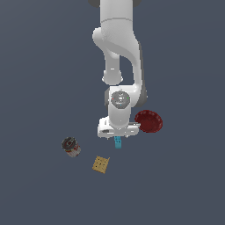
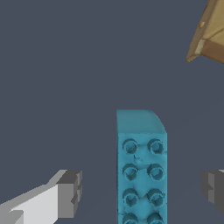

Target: Pick up a designated object from a clutter of objects.

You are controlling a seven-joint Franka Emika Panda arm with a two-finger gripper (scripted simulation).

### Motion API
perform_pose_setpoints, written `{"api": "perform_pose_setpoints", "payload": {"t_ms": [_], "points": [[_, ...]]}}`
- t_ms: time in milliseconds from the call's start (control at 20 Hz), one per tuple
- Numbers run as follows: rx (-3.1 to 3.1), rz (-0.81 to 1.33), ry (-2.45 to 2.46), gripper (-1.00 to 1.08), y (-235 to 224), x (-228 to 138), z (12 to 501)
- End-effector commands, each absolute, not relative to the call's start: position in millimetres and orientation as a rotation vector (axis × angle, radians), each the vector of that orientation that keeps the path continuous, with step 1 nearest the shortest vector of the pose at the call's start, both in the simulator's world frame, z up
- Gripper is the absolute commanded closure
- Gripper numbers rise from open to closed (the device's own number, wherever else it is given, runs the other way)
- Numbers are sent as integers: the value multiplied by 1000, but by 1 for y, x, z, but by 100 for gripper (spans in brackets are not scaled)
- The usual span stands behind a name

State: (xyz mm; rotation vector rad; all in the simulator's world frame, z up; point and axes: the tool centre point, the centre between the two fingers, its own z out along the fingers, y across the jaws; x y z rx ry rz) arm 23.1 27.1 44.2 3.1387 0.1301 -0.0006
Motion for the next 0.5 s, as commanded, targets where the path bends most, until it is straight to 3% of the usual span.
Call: {"api": "perform_pose_setpoints", "payload": {"t_ms": [0,300,350,450], "points": [[3139,-1,130,-92,27,23,32],[3139,0,130,-92,27,24,22],[3139,0,130,108,27,24,22],[3139,0,130,108,27,24,22]]}}
